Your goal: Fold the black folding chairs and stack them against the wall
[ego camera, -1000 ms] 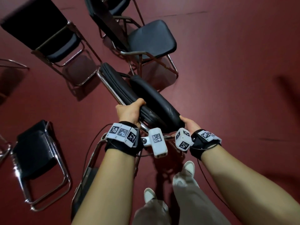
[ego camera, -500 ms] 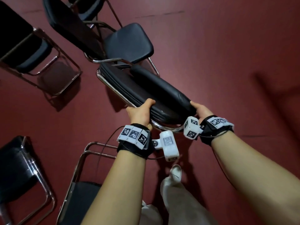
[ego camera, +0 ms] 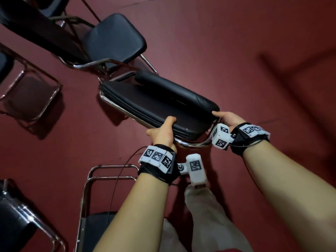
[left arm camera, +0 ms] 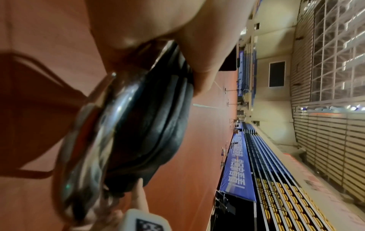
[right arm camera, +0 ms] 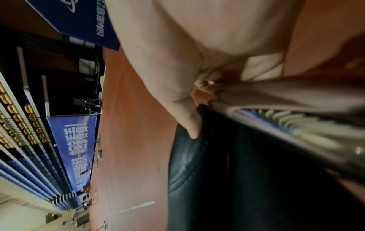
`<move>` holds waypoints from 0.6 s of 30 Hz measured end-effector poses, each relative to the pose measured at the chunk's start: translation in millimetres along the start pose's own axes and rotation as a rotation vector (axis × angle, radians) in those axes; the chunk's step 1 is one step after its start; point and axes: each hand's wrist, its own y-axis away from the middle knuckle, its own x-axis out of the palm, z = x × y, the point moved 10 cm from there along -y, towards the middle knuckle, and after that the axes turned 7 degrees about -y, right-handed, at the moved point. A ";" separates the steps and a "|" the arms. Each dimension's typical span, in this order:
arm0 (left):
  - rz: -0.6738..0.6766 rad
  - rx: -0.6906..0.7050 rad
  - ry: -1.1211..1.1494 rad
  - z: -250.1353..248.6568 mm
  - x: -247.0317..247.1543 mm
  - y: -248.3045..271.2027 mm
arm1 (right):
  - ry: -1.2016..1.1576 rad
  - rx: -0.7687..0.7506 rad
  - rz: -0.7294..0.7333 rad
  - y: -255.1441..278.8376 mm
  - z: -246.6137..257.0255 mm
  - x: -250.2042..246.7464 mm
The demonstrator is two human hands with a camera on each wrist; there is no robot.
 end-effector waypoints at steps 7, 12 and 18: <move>0.120 -0.108 -0.134 61.8 -67.4 -14.9 | -0.005 0.031 -0.069 31.4 -126.8 -3.6; 0.194 -0.244 -0.302 137.4 -124.8 -49.9 | -0.066 0.100 -0.076 54.4 -233.2 -13.4; 0.303 -0.395 -0.450 211.3 -167.4 -33.4 | -0.142 0.200 -0.088 51.4 -339.5 -26.4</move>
